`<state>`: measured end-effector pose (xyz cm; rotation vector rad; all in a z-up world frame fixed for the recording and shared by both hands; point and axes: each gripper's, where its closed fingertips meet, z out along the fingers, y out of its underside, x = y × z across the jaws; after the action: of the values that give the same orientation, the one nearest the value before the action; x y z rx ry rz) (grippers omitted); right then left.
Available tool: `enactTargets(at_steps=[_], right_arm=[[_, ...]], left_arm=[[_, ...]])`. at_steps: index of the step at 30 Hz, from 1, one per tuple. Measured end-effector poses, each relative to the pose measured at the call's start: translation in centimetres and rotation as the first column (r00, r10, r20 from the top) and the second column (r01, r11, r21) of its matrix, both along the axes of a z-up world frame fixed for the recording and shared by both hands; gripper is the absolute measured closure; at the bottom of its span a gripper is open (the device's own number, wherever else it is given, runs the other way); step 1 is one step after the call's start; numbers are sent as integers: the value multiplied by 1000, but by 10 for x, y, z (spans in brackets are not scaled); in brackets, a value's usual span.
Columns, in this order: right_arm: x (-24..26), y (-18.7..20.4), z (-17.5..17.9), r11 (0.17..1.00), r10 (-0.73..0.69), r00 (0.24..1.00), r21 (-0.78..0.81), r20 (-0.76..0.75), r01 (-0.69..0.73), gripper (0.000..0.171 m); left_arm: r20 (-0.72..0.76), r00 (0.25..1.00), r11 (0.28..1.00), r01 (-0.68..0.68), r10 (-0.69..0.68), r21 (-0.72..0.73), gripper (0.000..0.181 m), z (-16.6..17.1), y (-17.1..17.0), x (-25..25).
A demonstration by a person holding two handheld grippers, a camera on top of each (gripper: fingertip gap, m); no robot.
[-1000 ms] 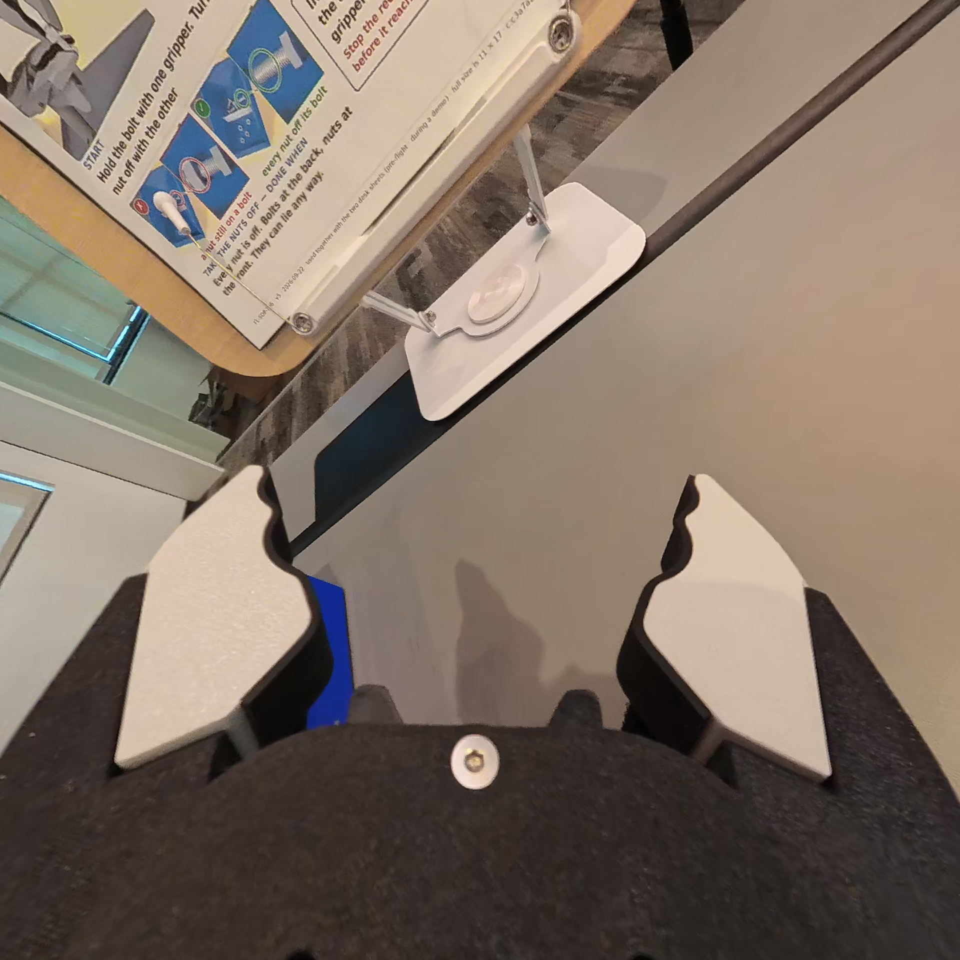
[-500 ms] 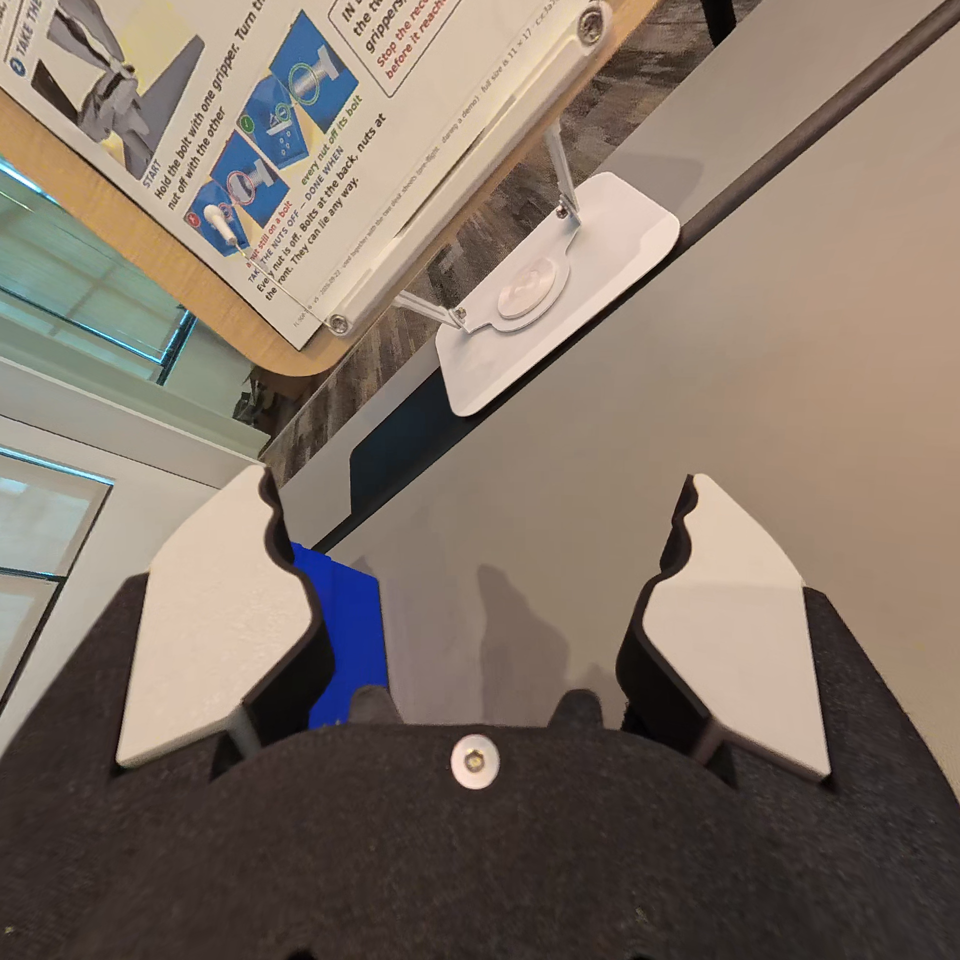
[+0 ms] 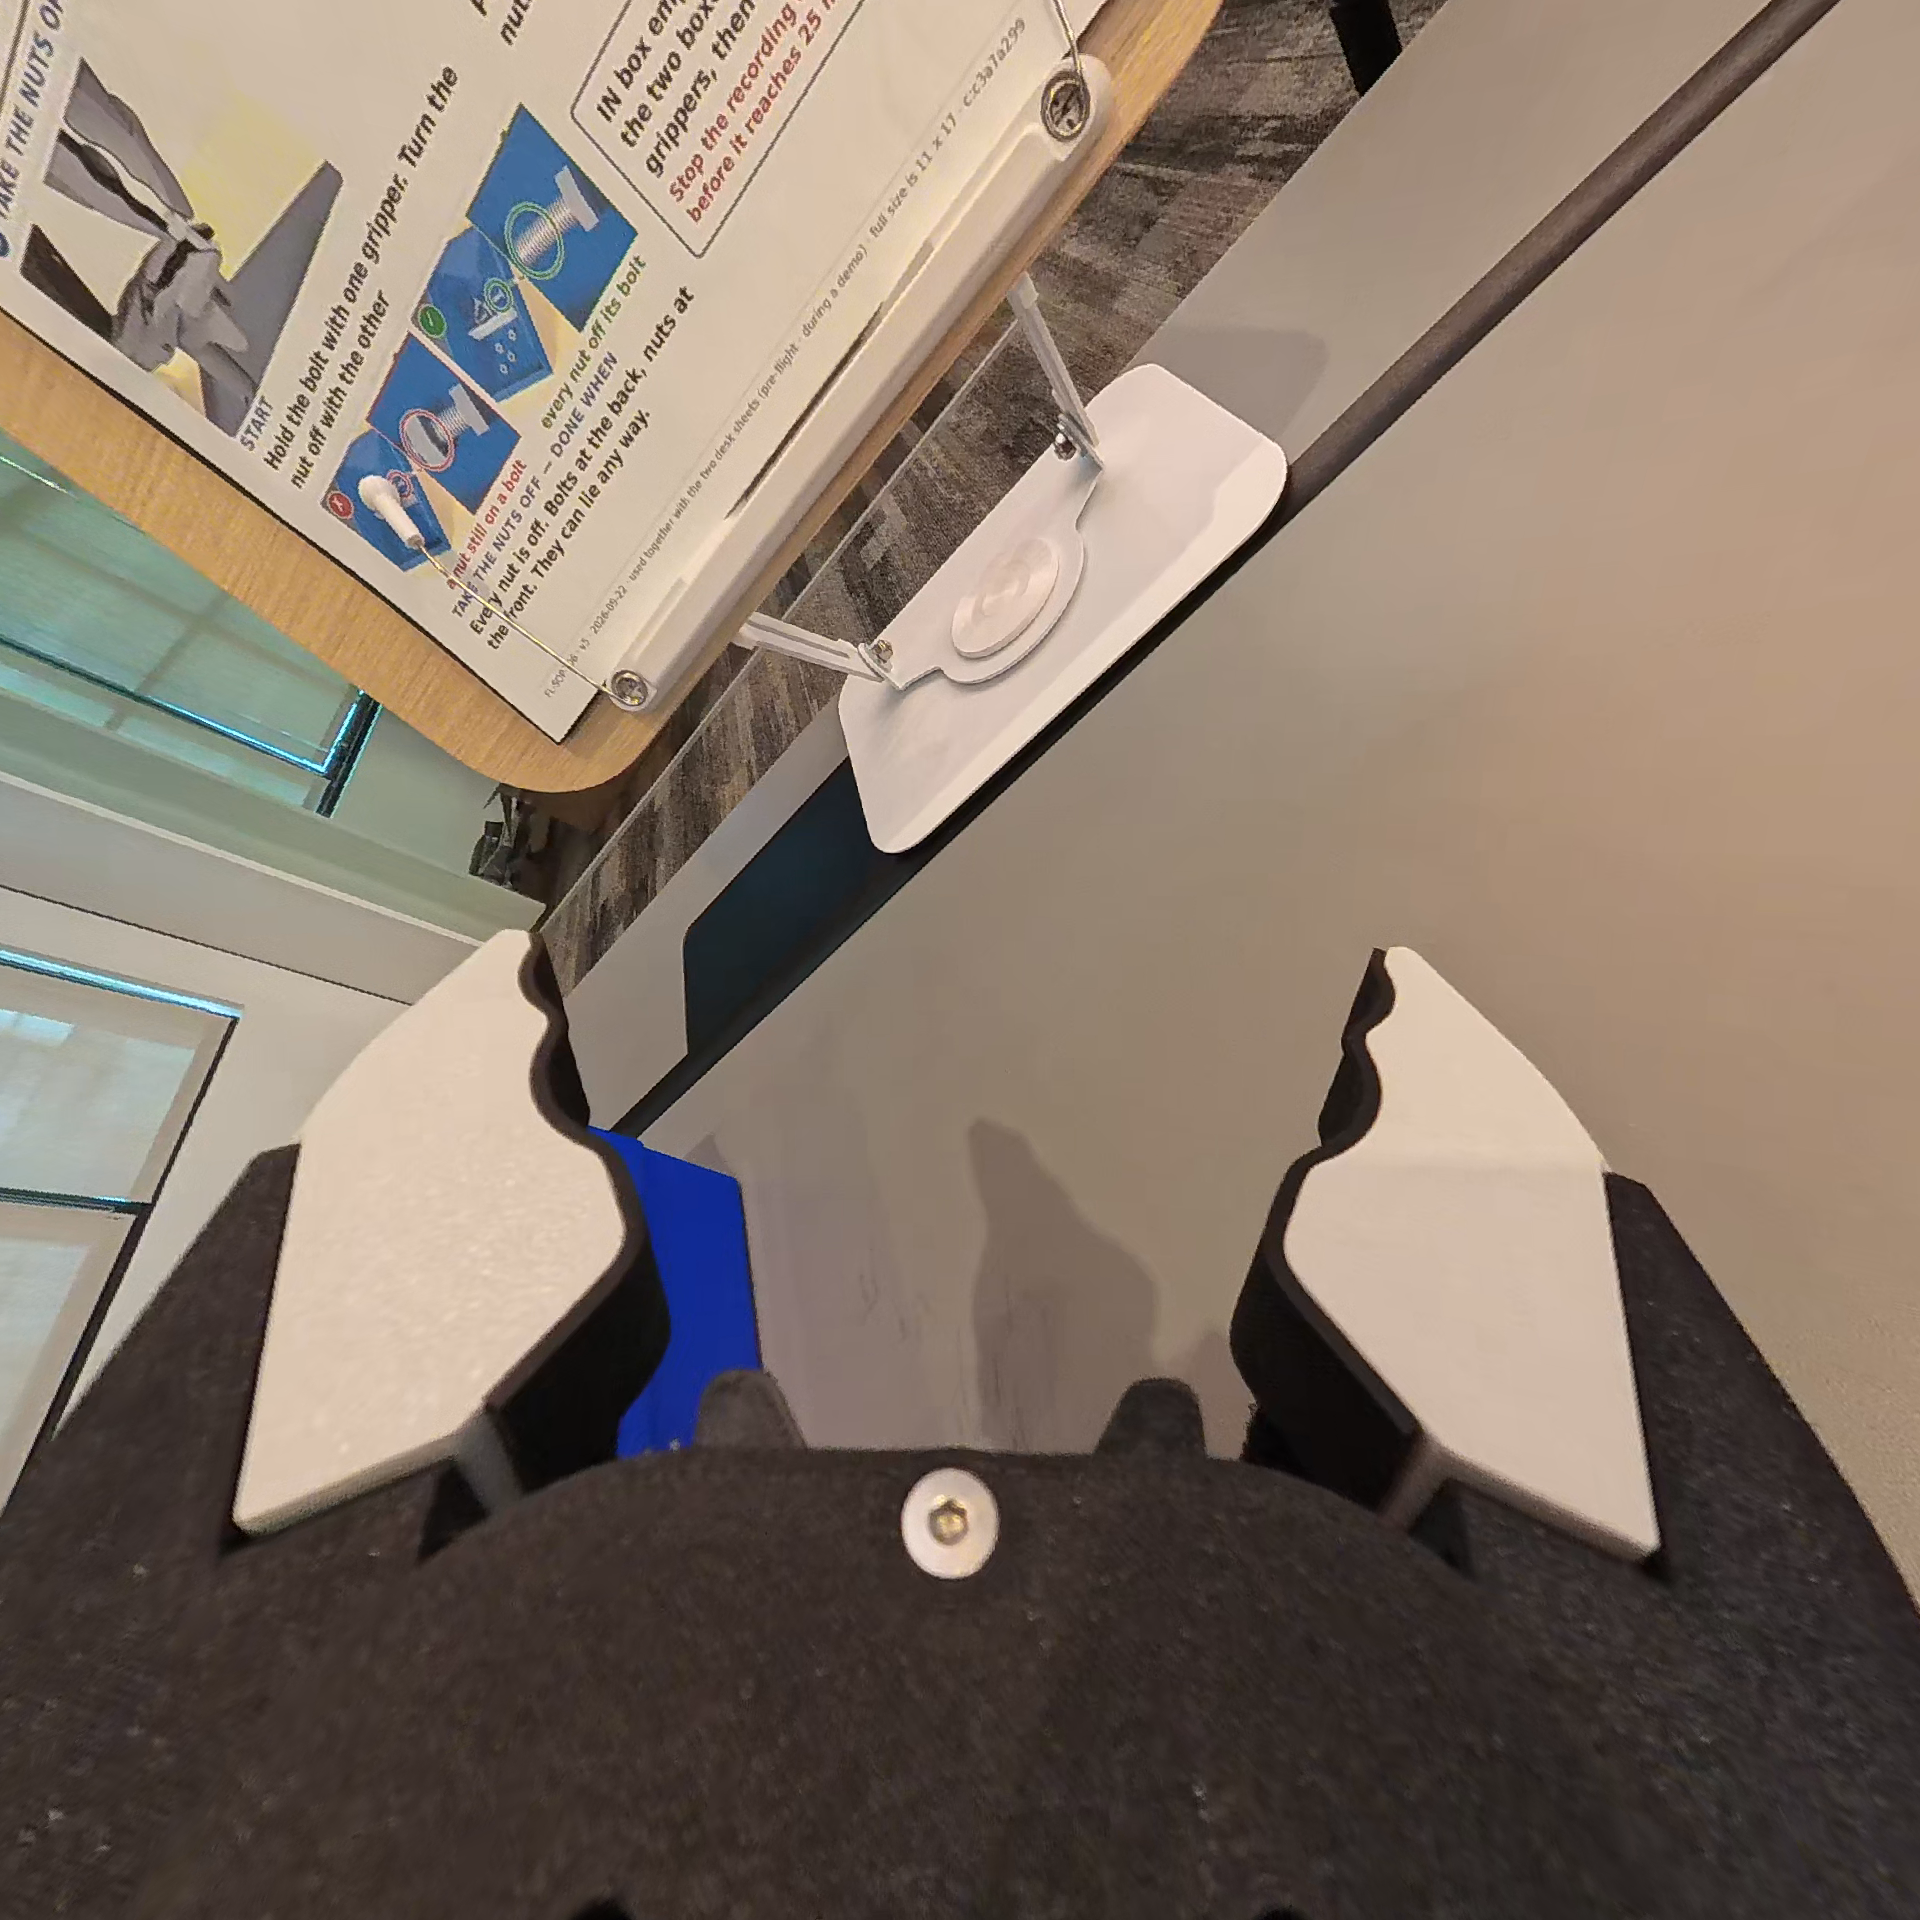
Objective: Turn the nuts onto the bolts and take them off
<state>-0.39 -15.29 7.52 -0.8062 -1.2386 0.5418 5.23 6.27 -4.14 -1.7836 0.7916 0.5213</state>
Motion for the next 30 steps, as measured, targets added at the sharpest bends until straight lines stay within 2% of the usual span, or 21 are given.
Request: enactTargets(at_steps=[6,14,19,23,25,26,28,30], right_arm=[[6,-14,20,999,27,999,26,-47,-25,52],[27,0,40,998,-42,995,46,-89,47,53],[66,38,51,981,-184,978,49,-101,190,53],[131,96,52,941,-337,933,-88,-126,328,56],[167,136,35,876,-471,876,-170,-107,451,56],[183,159,20,817,-558,828,-211,-59,536,55],[213,197,-18,652,-717,690,-251,101,715,54],[230,219,-51,503,-799,552,-238,239,831,54]], left_arm=[[11,1000,1000,-7,7,-6,43,1,1,-3],[46,999,1000,-13,14,-19,43,2,3,-9],[111,994,1000,-7,8,-12,43,11,5,-14],[328,945,999,-11,-1,34,42,44,7,-32],[451,892,997,-8,-28,78,41,70,3,-41],[507,858,994,26,-76,105,40,83,-3,-37],[602,769,975,137,-216,175,39,110,-23,-16],[639,664,921,269,-388,281,36,138,-52,13]])
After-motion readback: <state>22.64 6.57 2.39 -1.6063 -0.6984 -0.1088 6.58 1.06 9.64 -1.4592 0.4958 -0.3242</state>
